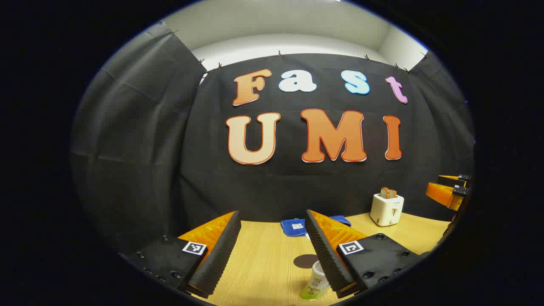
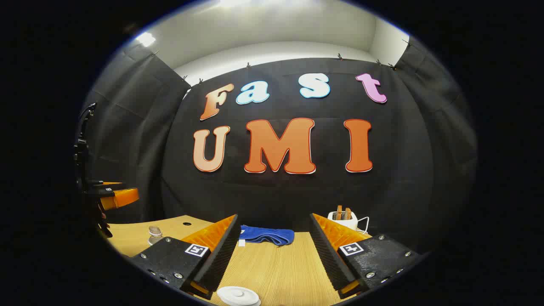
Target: Open the teacup lid with one hand, grasp the water bottle and pour water into the teacup with the other hand; after pouring, place the water bottle on the coaster and then close the teacup lid.
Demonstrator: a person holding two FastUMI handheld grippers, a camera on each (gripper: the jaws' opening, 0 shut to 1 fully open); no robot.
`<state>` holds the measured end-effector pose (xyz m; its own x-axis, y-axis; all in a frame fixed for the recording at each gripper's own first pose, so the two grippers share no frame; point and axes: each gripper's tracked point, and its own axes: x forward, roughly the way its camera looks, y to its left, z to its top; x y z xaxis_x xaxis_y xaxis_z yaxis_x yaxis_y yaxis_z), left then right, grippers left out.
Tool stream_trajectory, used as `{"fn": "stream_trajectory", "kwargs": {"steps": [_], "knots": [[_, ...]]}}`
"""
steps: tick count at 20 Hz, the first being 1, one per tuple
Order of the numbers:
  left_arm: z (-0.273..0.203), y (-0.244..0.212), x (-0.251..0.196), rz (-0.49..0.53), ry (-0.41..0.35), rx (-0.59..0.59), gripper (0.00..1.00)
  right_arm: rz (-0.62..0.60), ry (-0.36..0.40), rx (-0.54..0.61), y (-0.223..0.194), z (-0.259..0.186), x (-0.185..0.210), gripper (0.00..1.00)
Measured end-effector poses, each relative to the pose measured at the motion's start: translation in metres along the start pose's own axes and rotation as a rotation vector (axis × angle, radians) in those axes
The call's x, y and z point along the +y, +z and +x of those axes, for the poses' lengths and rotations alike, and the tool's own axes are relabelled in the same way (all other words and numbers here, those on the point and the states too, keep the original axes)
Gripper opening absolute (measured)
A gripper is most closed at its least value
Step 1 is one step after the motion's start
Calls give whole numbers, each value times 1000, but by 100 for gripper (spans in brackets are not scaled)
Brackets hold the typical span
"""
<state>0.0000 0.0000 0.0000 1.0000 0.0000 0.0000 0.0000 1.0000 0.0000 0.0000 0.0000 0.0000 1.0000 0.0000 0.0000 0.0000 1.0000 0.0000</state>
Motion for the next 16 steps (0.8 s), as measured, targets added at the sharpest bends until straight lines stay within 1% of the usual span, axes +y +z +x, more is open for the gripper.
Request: {"fn": "stream_trajectory", "kwargs": {"steps": [3,7,10,11,12,13,16], "knots": [[-1,-5,-1,-3,2,10,96,19,16,7,1,-2,2,96],[-4,-6,-4,-26,-13,23,97,21,8,0,4,-4,-1,96],[-4,-9,-3,-8,-10,25,96,23,5,7,0,-4,-1,96],[-4,-10,-4,-4,-13,28,96,26,6,13,-1,-4,0,99],[-5,-9,-6,-5,-18,28,97,31,10,16,-1,-4,1,99],[-6,-8,-6,-5,-22,28,96,35,14,17,1,-4,2,96],[-6,-1,-7,6,-24,16,96,35,8,5,11,1,2,96]]}}
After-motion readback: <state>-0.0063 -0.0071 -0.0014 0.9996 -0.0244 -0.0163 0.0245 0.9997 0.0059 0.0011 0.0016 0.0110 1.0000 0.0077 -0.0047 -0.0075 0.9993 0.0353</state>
